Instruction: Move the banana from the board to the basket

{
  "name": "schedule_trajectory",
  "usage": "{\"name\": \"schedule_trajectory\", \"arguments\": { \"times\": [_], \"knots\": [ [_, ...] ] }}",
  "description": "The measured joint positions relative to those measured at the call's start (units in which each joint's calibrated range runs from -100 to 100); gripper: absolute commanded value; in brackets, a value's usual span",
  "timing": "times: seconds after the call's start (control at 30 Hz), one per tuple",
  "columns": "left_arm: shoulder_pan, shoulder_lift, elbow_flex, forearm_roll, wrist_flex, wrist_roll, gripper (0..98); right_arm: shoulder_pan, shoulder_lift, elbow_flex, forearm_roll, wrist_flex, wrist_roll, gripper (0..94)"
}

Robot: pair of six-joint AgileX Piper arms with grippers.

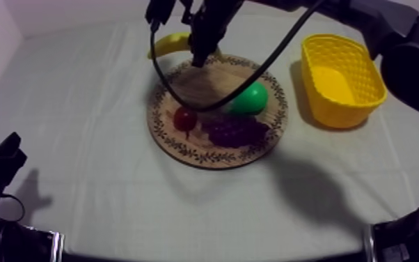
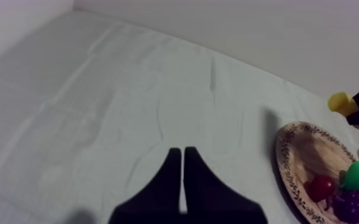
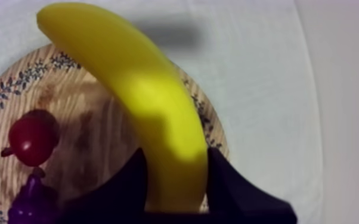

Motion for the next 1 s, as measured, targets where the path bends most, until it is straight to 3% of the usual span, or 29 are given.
{"name": "schedule_trajectory", "arguments": {
  "times": [0.53,1.0],
  "knots": [
    [0.0,0.0,0.0,0.0,0.0,0.0,0.1,2.2,-12.6,2.9,3.6,7.3,-7.1,20.4],
    [0.0,0.0,0.0,0.0,0.0,0.0,0.1,9.8,-19.9,10.9,4.7,11.5,-10.3,20.3]
  ]
}}
